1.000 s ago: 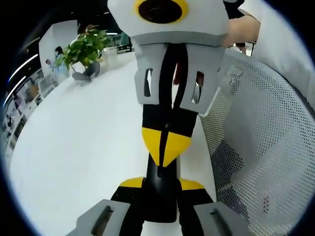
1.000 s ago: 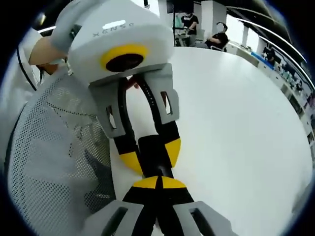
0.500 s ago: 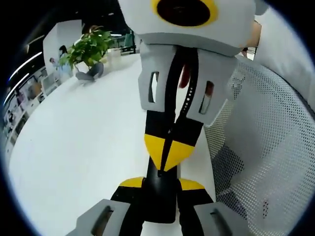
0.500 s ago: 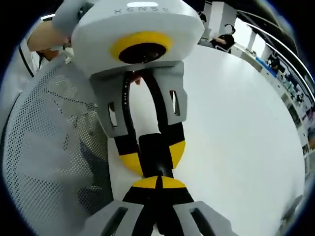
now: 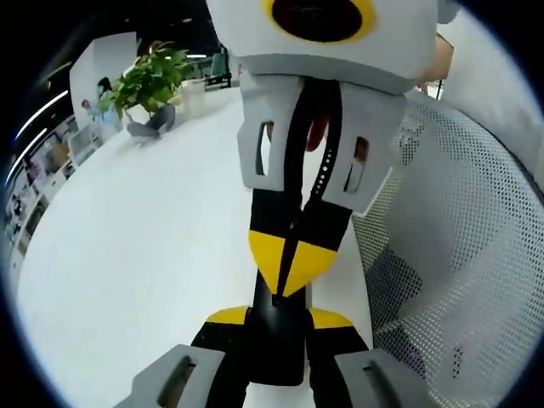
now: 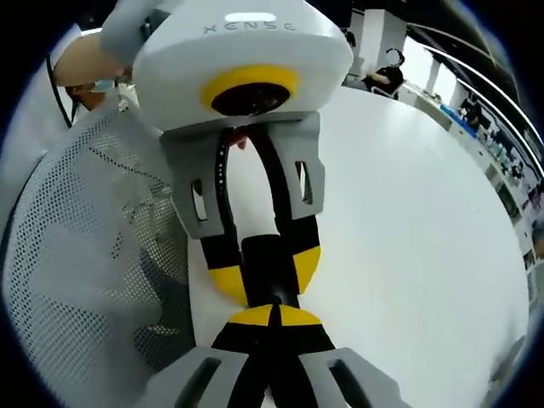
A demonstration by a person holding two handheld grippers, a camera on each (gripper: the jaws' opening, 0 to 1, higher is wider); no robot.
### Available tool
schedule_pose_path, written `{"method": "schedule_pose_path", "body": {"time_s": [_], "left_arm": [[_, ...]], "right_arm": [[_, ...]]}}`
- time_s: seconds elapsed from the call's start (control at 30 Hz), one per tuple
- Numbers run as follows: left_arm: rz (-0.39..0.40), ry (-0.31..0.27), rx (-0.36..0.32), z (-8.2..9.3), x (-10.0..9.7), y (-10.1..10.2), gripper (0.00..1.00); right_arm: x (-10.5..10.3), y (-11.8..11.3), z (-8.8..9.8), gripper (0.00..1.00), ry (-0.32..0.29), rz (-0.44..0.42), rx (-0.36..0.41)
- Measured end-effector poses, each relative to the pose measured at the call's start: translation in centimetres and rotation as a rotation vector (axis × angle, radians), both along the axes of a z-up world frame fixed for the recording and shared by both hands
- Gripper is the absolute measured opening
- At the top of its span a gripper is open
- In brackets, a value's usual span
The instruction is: Press the specified remote control buttons in sequence, fully releasing each button before pressing the next.
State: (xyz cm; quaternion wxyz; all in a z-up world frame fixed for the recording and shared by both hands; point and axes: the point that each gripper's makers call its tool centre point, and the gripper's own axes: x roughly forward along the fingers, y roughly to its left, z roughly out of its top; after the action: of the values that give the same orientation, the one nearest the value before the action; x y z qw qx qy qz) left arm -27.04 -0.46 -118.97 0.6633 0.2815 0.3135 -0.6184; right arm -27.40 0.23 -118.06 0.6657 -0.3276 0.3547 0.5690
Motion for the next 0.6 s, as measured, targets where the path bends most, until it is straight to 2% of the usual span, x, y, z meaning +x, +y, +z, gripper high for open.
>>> {"method": "schedule_pose_path", "body": {"time_s": [0.43,0.5,0.53,0.6], "left_arm": [[0.001,0.000,0.006,0.00,0.03,-0.02,0.24],[0.004,-0.001,0.005,0.00,0.01,-0.02,0.24],[0.003,-0.003,0.004,0.00,0.00,-0.02,0.24],[0.004,-0.002,0.000,0.03,0.01,-0.02,0.24]], "right_arm": [[0.27,0.18,-0.18,0.00,-0.030,0.041,-0.007],[0.27,0.31,-0.26,0.00,-0.051,0.053,-0.010],[0.45,0.42,-0.24,0.00,-0.093,0.105,-0.021],[0.26,0.46,-0.32,0.00,-0.092,0.099,-0.036]]}}
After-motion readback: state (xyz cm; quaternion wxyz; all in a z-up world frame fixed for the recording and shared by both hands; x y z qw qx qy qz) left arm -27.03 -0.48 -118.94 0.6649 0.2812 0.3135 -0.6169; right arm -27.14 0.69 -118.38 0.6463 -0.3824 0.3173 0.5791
